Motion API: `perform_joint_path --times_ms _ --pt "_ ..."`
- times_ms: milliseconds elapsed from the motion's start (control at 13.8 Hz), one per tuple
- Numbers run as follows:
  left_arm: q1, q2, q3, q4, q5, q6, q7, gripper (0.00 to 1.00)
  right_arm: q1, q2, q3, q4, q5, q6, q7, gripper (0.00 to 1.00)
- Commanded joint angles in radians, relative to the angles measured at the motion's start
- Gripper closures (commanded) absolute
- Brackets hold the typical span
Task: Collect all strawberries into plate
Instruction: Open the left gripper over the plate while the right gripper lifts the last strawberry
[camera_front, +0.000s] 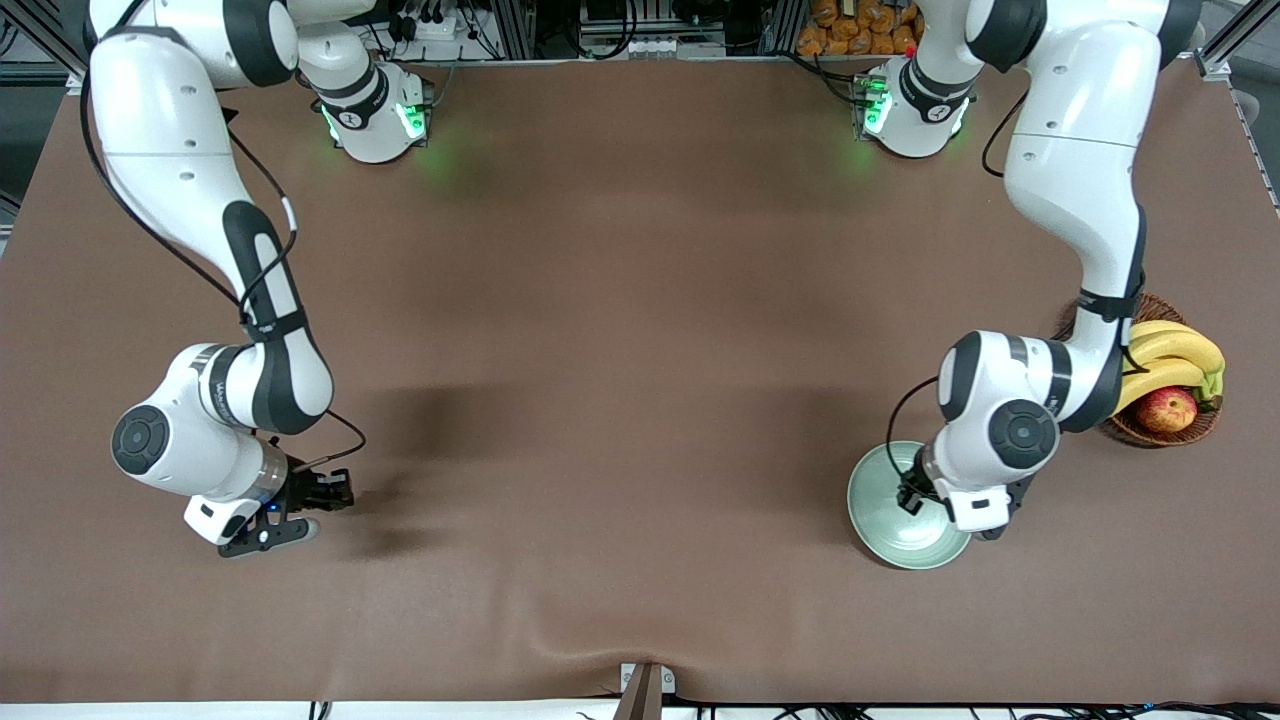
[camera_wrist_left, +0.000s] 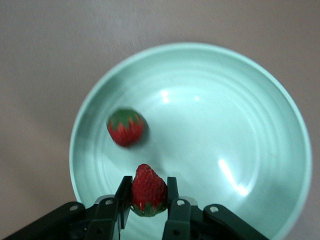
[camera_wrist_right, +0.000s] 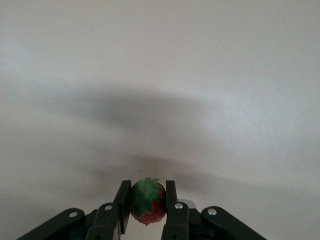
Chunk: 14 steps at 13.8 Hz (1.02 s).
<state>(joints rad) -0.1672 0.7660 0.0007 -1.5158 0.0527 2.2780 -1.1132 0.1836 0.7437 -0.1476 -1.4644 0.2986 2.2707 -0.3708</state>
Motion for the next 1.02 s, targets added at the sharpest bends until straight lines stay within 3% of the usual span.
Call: perform_joint_path --times_ms 0,73,145,581,944 --pt "0.012 -0.010 -0.016 -0.035 0.024 0.041 0.012 0.71 0.046 -0.049 0.000 -0.007 0.005 -0.051 0.016 1.00" --pt "0.011 -0.010 -0.016 -0.035 0.024 0.041 0.013 0.04 0.057 -0.049 0.005 -0.007 0.008 -0.089 0.016 1.00" --pt "0.006 -0.013 -0.016 -0.037 0.024 0.041 0.019 0.00 0.068 -0.049 0.009 -0.005 0.008 -0.108 0.016 1.00" --pt "0.008 -0.083 -0.016 -0.037 0.024 -0.044 0.091 0.00 0.137 -0.052 0.091 -0.005 0.008 -0.106 0.159 1.00" --pt "-0.002 -0.172 -0.022 -0.078 0.024 -0.114 0.148 0.00 0.345 -0.035 0.103 -0.007 0.010 -0.097 0.341 1.00"
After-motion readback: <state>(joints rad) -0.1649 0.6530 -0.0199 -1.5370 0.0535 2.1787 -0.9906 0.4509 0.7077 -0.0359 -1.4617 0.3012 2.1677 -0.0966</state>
